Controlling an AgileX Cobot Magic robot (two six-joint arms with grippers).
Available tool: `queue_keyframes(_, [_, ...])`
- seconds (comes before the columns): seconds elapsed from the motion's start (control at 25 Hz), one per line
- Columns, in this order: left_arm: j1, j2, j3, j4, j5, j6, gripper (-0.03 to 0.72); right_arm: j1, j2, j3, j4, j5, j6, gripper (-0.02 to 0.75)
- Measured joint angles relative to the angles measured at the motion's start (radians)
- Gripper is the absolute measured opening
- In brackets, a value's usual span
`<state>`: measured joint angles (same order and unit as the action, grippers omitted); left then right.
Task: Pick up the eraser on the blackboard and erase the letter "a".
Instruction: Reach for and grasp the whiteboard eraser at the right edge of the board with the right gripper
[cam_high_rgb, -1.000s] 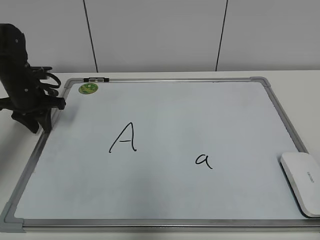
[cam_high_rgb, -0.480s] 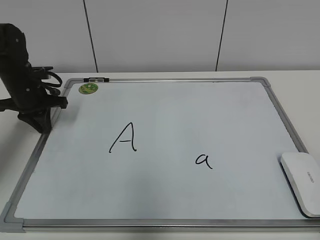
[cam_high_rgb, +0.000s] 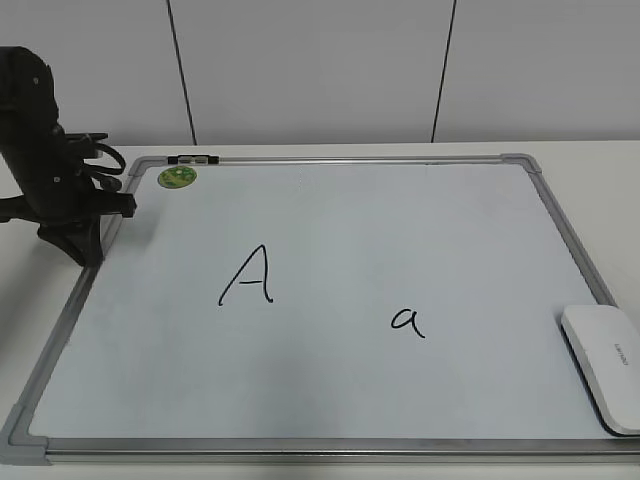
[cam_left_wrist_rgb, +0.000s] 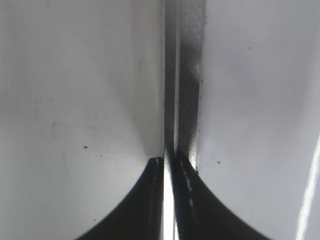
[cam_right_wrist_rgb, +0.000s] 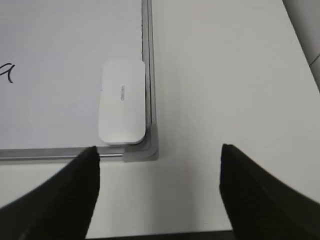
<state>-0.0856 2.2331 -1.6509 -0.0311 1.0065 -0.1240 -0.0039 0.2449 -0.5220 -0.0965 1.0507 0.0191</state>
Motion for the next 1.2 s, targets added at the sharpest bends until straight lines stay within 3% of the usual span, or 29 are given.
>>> queue_keyframes(0.16, [0.0,0.0,0.0,0.002,0.002,0.0,0.028,0.052,0.207,-0.05,-0.018,-0.127,0.0,0.555])
queue_keyframes(0.4, [0.0,0.0,-0.002,0.003,0.002,0.0,0.036,0.098,0.533,-0.16,0.007,-0.13,0.0,0.555])
queue_keyframes(0.68, [0.0,0.0,-0.002,0.003,0.004,0.0,0.038,0.1,0.868,-0.278,0.102,-0.088,0.0,0.573])
queue_keyframes(0.88, [0.0,0.0,-0.002,0.001,0.004,0.0,0.039,0.1,1.07,-0.32,0.102,-0.092,0.04,0.664])
queue_keyframes(1.2, [0.0,0.001,-0.003,-0.007,0.006,0.002,0.044,0.076,1.245,-0.326,0.107,-0.148,0.047,0.674])
